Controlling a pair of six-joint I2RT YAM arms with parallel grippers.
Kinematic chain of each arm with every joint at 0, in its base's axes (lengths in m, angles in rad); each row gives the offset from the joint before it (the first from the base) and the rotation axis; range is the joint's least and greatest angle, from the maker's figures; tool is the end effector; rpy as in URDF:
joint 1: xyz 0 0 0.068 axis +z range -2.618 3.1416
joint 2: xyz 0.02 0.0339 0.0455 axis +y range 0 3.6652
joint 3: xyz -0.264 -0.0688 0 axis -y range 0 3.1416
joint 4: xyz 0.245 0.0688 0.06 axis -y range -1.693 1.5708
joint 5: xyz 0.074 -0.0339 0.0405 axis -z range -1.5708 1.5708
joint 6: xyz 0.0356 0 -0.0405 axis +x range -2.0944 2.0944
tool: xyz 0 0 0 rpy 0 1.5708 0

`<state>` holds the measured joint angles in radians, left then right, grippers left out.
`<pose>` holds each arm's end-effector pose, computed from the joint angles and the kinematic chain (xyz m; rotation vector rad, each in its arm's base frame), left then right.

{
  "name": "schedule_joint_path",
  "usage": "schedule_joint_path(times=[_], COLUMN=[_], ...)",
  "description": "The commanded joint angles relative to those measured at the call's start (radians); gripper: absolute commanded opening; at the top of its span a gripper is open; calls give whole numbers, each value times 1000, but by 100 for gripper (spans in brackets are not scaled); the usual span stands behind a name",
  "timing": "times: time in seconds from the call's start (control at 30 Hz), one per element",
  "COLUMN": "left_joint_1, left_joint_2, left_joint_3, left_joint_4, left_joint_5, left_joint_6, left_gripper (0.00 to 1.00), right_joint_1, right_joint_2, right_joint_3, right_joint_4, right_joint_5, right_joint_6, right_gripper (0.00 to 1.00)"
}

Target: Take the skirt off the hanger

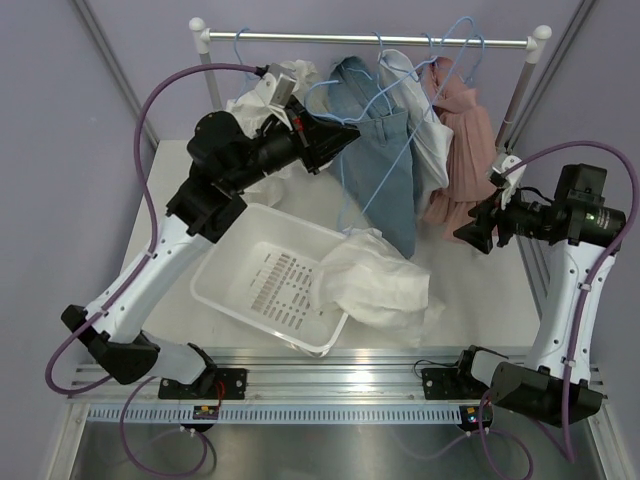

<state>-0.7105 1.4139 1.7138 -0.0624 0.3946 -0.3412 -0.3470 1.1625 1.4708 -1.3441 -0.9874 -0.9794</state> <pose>0.2177 -0.2054 0.5291 0.6077 1.3132 -1.1371 0.1776 -0.0326 0.4068 -0.9411 1.8869 0.5327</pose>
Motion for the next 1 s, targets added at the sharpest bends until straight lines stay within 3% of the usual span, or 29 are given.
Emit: schedule_joint_path(times=[0.0,0.13,0.37,0.63,0.97], left_joint_1=[8,9,9,16,16], left_joint_2=[-64,-59,-52,-36,-24], left_joint_3=[-19,-31,1,4,-8], left_joint_4=[36,0,-367,-422,-511], left_joint_5=[-4,80,182,286,348], left_joint_6=[2,10,165,102,51], left_gripper=[0,0,0,0,0], right_joint_1=[3,31,135,582,868], right_joint_2=[-7,-6,34,87,193], right_joint_3=[144,278,525,520,592], right_joint_4=[-296,-294,-198,-43,34], right_joint_5=[-186,-238,-225,156,398], right_joint_6=[-208,-212,-136,-154,-200], right_gripper=[67,68,70,73,74])
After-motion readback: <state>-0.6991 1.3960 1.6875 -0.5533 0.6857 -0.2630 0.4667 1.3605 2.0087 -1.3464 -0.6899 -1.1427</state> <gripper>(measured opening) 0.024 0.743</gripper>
